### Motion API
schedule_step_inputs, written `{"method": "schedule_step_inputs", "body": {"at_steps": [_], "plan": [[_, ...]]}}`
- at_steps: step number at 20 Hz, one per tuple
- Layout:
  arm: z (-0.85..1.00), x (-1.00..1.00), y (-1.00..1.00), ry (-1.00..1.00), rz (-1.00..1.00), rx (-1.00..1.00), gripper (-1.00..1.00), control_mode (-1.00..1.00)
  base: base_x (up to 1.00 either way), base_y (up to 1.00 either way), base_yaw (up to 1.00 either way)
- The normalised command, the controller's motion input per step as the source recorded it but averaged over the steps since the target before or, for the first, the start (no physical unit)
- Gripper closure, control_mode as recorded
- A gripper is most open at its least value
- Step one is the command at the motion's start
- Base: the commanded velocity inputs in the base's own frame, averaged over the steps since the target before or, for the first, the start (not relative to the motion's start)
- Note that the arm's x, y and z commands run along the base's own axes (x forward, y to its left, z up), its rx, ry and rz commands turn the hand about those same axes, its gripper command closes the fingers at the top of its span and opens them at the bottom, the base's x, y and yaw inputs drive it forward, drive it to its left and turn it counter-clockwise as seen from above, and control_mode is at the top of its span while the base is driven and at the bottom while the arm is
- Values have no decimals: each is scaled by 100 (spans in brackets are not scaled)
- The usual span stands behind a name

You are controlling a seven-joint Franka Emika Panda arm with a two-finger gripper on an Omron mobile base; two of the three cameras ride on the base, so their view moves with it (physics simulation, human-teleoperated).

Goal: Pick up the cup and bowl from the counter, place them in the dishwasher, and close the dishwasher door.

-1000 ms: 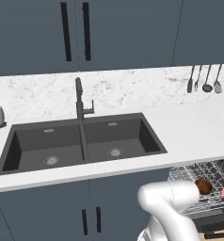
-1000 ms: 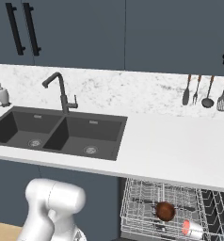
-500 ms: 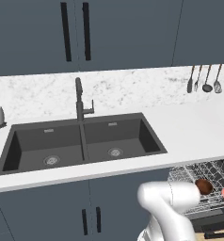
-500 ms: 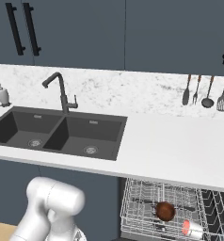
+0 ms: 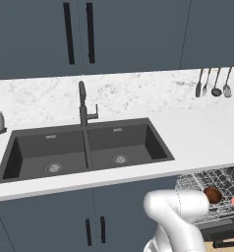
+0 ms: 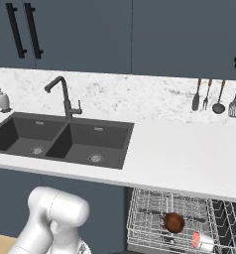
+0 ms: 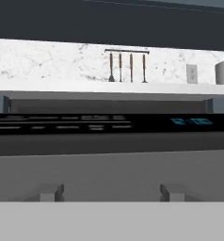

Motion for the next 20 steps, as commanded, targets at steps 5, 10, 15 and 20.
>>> {"method": "schedule_step_inputs", "body": {"at_steps": [5, 10, 15, 20], "plan": [[0, 98, 0, -1, 24, 3, -100, -100, 0, 0, 0], [0, 97, 0, 0, 9, 0, -100, -100, 0, 0, 0], [0, 100, 25, -1, 0, 0, -100, -100, 0, 0, 0], [0, 100, 41, -1, 0, 0, -100, -100, 0, 0, 0]]}}
